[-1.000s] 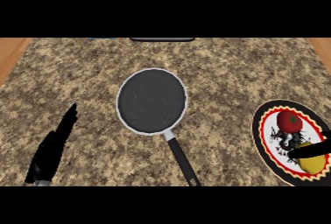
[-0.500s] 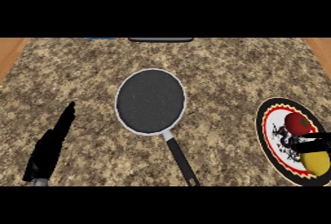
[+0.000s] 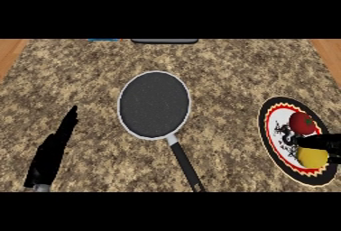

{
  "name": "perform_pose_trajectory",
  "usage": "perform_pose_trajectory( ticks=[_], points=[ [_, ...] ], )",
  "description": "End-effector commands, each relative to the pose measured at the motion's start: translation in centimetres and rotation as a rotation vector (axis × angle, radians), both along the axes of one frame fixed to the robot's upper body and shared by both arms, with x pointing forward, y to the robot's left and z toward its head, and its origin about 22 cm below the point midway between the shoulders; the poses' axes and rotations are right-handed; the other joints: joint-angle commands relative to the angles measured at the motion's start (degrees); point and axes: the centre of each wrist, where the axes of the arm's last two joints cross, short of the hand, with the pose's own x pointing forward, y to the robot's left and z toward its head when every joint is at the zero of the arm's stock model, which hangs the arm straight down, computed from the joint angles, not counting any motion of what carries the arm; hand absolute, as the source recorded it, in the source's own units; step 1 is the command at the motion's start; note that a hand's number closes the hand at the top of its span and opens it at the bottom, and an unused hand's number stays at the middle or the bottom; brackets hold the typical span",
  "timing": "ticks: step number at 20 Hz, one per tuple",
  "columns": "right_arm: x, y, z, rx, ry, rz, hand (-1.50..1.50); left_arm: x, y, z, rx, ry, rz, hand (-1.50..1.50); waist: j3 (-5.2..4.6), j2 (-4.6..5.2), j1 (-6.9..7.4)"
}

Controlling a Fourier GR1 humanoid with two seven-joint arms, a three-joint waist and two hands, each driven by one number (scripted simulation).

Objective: Pick the lemon from the plate and place it in the pan

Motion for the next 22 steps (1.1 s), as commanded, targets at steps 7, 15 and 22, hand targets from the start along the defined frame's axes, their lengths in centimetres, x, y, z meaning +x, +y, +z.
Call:
perform_pose_trajectory(
  ticks=[7,15,22],
  points=[
    [3.3,8.4,6.6,-0.302,-0.169,1.093,1.5,1.7,-2.7,1.3,-0.001,-0.046,-0.153,0.0,1.3,2.11,11.21],
    [7.2,11.1,15.0,-0.605,-0.868,1.397,1.5,2.1,-3.2,0.4,-0.014,-0.019,-0.116,0.0,1.48,1.96,6.99],
    [11.8,14.5,14.9,-0.505,-1.195,1.509,1.5,2.4,-1.9,0.9,0.001,-0.021,-0.081,0.0,1.17,1.84,5.5]
  ],
)
